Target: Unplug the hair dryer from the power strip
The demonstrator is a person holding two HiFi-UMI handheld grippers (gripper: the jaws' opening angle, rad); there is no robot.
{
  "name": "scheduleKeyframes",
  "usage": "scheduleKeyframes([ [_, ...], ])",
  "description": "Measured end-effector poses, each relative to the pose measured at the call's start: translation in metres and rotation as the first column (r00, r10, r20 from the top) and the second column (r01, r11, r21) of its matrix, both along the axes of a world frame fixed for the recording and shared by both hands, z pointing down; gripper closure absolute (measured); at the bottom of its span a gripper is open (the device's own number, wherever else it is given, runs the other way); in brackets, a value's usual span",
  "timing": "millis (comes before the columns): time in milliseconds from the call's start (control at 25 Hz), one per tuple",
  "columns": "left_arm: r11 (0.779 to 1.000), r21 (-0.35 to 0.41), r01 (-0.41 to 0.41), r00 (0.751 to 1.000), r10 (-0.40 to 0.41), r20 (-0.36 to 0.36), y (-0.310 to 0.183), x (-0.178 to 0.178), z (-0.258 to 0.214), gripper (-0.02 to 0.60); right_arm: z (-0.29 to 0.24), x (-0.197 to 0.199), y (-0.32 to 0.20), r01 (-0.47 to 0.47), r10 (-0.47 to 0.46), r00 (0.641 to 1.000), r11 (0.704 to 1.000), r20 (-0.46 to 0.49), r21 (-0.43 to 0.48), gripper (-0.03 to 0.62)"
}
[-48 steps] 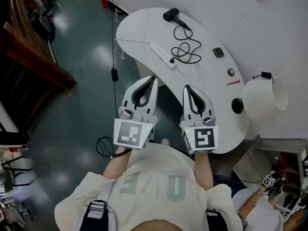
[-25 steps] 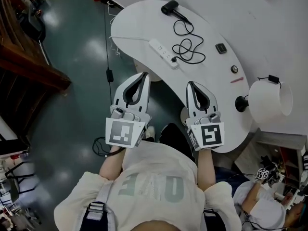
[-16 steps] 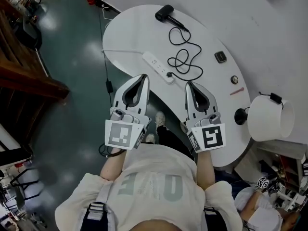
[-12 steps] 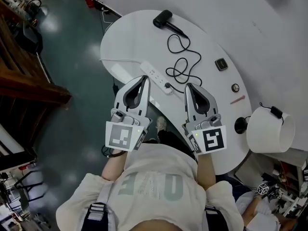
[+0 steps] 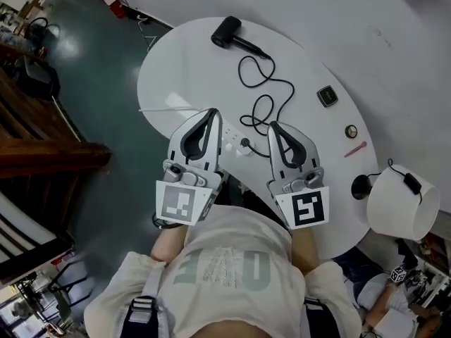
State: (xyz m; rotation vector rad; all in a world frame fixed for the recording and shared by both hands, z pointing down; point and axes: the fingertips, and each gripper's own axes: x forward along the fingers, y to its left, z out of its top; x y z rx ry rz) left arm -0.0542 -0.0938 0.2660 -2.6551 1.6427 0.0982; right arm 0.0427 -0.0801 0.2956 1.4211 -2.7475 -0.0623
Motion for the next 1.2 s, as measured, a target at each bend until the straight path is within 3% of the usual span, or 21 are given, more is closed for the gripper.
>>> scheduleKeyframes([
  [360,0.991,-0.012,-0.133,0.989,0.133,0.063,-0.020,0.005,0.010,0.577,-0.002,-0.015,-0.018,-0.033,0.033,0.999,0.999,-0.001,-0.010,0.591],
  [440,0.972,-0.042,-0.230,0.963,0.234,0.130,-0.022,0.008,0.020,0.577,-0.001,-0.015,-0.018,-0.042,0.042,0.999,0.999,-0.004,-0.022,0.591],
  [520,0.922,-0.086,-0.377,0.899,0.386,0.208,-0.023,0.017,0.034,0.540,0.001,-0.015,-0.017,-0.052,0.052,0.999,0.998,-0.013,-0.031,0.591],
  [560,0.883,-0.109,-0.457,0.848,0.469,0.248,-0.022,0.022,0.042,0.503,0.002,-0.014,-0.016,-0.056,0.055,0.998,0.998,-0.020,-0.035,0.591],
  [600,0.831,-0.138,-0.538,0.778,0.553,0.297,-0.021,0.027,0.053,0.477,0.004,-0.013,-0.015,-0.060,0.059,0.998,0.997,-0.026,-0.040,0.591],
  [640,0.767,-0.182,-0.615,0.685,0.635,0.357,-0.017,0.031,0.067,0.455,0.005,-0.013,-0.014,-0.064,0.063,0.998,0.997,-0.031,-0.043,0.591],
  [720,0.620,-0.323,-0.715,0.457,0.764,0.455,-0.008,0.034,0.104,0.400,0.007,-0.012,-0.011,-0.078,0.077,0.997,0.996,-0.031,-0.047,0.591],
  [800,0.486,-0.496,-0.720,0.247,0.847,0.472,0.003,0.032,0.146,0.340,0.011,-0.012,-0.005,-0.100,0.098,0.995,0.993,-0.030,-0.060,0.591],
  [880,0.387,-0.637,-0.667,0.057,0.879,0.474,0.014,0.027,0.187,0.314,0.016,-0.013,0.001,-0.120,0.117,0.992,0.990,-0.037,-0.077,0.591],
  [920,0.357,-0.689,-0.630,-0.028,0.877,0.480,0.017,0.023,0.207,0.311,0.019,-0.014,0.002,-0.124,0.121,0.992,0.989,-0.042,-0.085,0.591],
  [1000,0.330,-0.761,-0.559,-0.170,0.852,0.495,0.019,0.015,0.243,0.304,0.024,-0.015,0.003,-0.126,0.122,0.991,0.987,-0.048,-0.098,0.591],
  [1080,0.312,-0.804,-0.507,-0.268,0.829,0.491,0.019,0.011,0.271,0.304,0.029,-0.013,0.005,-0.139,0.133,0.990,0.983,-0.053,-0.117,0.591],
  [1200,0.294,-0.846,-0.445,-0.375,0.797,0.474,0.021,0.008,0.299,0.304,0.035,-0.008,0.011,-0.176,0.168,0.984,0.973,-0.063,-0.151,0.591],
])
